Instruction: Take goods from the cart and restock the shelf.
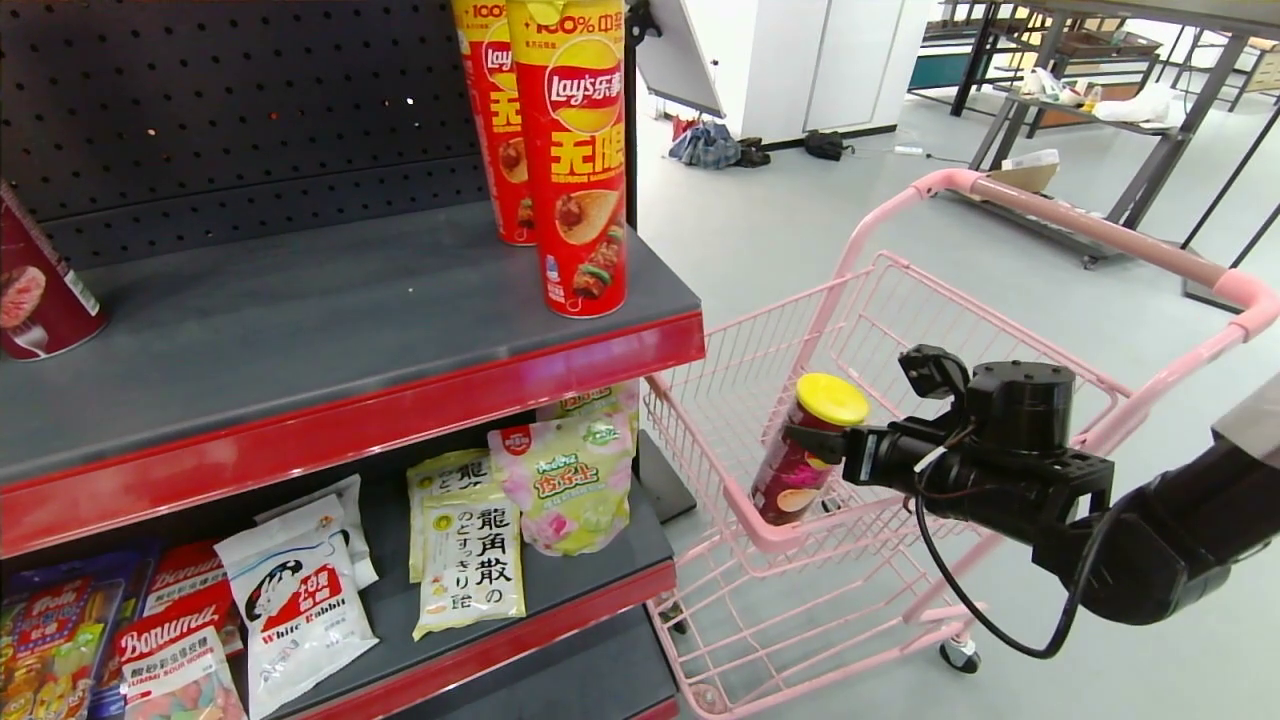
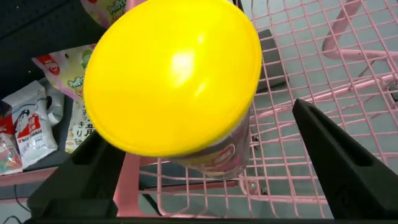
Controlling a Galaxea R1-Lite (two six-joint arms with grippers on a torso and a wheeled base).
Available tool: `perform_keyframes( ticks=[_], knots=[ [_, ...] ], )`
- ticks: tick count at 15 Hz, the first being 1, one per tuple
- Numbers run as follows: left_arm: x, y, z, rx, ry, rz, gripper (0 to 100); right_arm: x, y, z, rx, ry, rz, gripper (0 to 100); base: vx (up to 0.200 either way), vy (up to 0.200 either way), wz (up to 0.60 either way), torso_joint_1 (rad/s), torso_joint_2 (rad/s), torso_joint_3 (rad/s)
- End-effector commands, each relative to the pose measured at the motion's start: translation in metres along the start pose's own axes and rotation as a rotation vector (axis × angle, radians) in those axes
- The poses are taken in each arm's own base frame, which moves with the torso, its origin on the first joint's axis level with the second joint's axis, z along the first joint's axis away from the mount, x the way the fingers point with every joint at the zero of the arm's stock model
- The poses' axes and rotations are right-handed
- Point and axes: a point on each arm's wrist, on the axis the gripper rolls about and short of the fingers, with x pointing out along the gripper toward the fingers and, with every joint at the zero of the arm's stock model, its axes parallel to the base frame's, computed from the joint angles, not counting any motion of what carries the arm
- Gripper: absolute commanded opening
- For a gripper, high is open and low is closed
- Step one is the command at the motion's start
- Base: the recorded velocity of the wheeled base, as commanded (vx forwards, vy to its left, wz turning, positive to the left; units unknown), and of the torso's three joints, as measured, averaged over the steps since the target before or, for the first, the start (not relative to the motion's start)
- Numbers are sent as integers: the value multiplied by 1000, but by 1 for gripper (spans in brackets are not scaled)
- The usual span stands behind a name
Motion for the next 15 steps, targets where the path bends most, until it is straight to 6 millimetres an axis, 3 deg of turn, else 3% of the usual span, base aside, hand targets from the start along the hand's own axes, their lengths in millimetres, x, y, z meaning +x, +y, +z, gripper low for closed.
perform_keyframes(
  ticks=[1,7,12,13,15],
  knots=[
    [0,0,0,0,1,0,100,11,-3,-5,1,6,0,100,0,0,0,0,0,0],
    [0,0,0,2,1,0,100,26,-6,-15,-7,-16,17,100,0,0,0,0,0,0],
    [0,0,0,2,1,0,100,42,-6,-9,-24,-51,26,100,0,0,0,0,0,0],
    [0,0,0,3,1,0,100,43,-5,-8,-23,-61,29,0,0,0,0,0,0,0],
    [0,0,0,3,-1,0,100,45,-6,-7,-23,-70,31,0,0,0,0,0,0,0]
  ],
)
